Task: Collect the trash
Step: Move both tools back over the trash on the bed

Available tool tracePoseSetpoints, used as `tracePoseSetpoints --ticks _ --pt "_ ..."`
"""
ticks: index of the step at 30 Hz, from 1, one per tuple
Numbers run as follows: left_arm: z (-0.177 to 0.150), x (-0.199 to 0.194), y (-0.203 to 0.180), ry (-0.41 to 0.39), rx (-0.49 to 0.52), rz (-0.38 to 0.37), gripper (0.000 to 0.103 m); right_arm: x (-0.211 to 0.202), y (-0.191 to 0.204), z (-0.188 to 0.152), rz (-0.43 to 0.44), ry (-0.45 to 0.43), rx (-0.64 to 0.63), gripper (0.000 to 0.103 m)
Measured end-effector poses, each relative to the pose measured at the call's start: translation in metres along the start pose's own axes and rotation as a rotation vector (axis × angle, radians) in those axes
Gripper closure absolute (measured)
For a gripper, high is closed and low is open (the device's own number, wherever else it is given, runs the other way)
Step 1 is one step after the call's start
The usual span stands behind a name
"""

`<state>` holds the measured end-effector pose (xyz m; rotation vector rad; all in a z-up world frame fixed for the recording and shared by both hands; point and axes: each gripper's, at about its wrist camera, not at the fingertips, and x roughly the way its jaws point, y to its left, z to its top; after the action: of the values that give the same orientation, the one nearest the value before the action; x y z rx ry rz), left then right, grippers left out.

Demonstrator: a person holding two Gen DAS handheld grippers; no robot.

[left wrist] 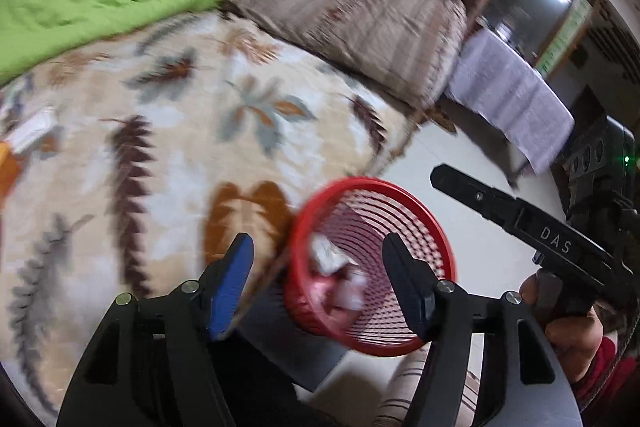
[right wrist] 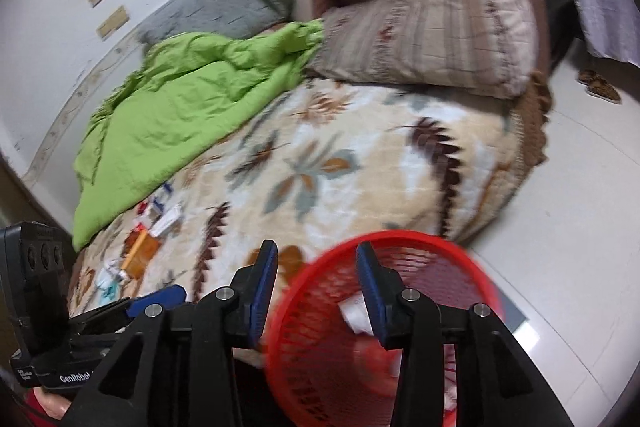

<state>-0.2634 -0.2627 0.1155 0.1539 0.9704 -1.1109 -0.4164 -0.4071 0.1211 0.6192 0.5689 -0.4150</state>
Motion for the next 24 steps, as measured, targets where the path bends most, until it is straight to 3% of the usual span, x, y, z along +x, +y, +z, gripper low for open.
tracePoseSetpoints --ticks 7,15,24 --pt "-0.010 -0.059 0.068 -0.116 -0.094 0.165 0.037 0.038 0.073 -0.010 0.129 0.076 -0.125 0.057" --pt "-0.033 -0.122 0.153 -0.196 -0.220 0.318 0.035 0.076 0.146 -0.029 0.231 0.159 -0.256 0.055" --pt "-0.073 -0.180 0.274 -0.250 -0.453 0.482 0.029 0.102 0.208 -0.043 0.300 0.219 -0.380 0.050"
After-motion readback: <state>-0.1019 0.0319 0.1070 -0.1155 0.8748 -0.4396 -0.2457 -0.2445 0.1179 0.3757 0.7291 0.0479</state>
